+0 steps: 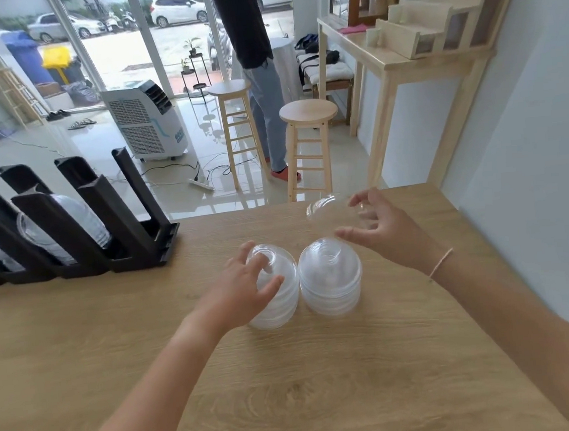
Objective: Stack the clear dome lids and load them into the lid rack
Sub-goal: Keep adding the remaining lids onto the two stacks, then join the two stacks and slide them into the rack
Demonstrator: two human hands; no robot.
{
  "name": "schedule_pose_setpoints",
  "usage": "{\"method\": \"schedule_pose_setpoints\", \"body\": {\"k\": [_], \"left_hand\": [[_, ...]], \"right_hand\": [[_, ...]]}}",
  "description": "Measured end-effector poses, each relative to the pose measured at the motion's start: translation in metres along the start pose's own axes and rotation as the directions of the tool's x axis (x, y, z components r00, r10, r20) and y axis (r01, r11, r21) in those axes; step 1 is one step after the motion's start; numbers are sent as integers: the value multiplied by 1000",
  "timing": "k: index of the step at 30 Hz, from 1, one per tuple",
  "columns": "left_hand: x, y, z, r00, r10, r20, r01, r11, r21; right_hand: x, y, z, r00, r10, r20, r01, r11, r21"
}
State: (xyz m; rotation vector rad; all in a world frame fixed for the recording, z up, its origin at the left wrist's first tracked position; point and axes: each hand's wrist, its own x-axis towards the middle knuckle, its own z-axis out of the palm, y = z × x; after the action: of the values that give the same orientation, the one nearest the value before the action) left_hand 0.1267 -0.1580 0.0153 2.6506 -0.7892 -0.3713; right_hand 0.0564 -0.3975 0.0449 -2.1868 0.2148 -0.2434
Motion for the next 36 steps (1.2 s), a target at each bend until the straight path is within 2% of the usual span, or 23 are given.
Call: {"method": "schedule_pose_setpoints", "body": {"k": [4, 7, 14, 16, 19, 20, 21, 23, 24, 26, 28, 30, 32, 36], "left_hand": [[-1, 4, -7, 1000, -1, 18, 0, 1000, 27], [-2, 7, -13, 1000, -1, 31, -1, 996, 86], [3, 8, -19, 999, 5, 37, -8, 996, 92], [3, 8, -19, 999, 14, 32, -15, 998, 55], [-7, -8, -24, 996, 28, -86, -32, 998, -53], [-6, -9, -24, 988, 47, -148, -62, 993, -100], [-5, -11, -24, 977, 39, -212, -74, 984, -160], [0, -16, -23, 955, -65, -289, -45, 933, -358], [2, -18, -21, 953, -148, -266, -1, 872, -489], [3, -23, -15, 954, -290, -78, 152, 689, -708], [-2, -26, -6, 932, -330, 148, 314, 535, -785], [-5, -28, -2, 914, -305, 270, 384, 428, -818], [-3, -32, 0, 904, -293, 312, 410, 382, -828], [5, -41, 1, 900, -283, 333, 424, 383, -821]], "right_hand": [[-16, -15, 18, 981, -113, 155, 155, 942, -296], [-18, -5, 31, 976, -47, 212, 135, 897, -422], [-25, 6, 37, 990, 12, 141, 57, 879, -473], [-31, 4, 39, 998, -31, 61, 55, 889, -455], [-52, -20, 63, 977, -199, -75, 168, 939, -301], [-60, -25, 71, 976, -194, -101, 171, 964, -202], [-67, -28, 81, 987, -137, -82, 130, 988, -86], [-71, -28, 105, 995, 77, 70, -86, 986, 145], [-70, -26, 115, 967, 195, 164, -232, 938, 256], [-64, -21, 134, 878, 370, 305, -473, 769, 430], [-57, -17, 147, 826, 439, 353, -564, 641, 520], [-50, -14, 156, 810, 468, 353, -581, 568, 583], [-42, -15, 160, 806, 467, 365, -584, 525, 619], [-30, -19, 162, 790, 470, 393, -601, 467, 649]]}}
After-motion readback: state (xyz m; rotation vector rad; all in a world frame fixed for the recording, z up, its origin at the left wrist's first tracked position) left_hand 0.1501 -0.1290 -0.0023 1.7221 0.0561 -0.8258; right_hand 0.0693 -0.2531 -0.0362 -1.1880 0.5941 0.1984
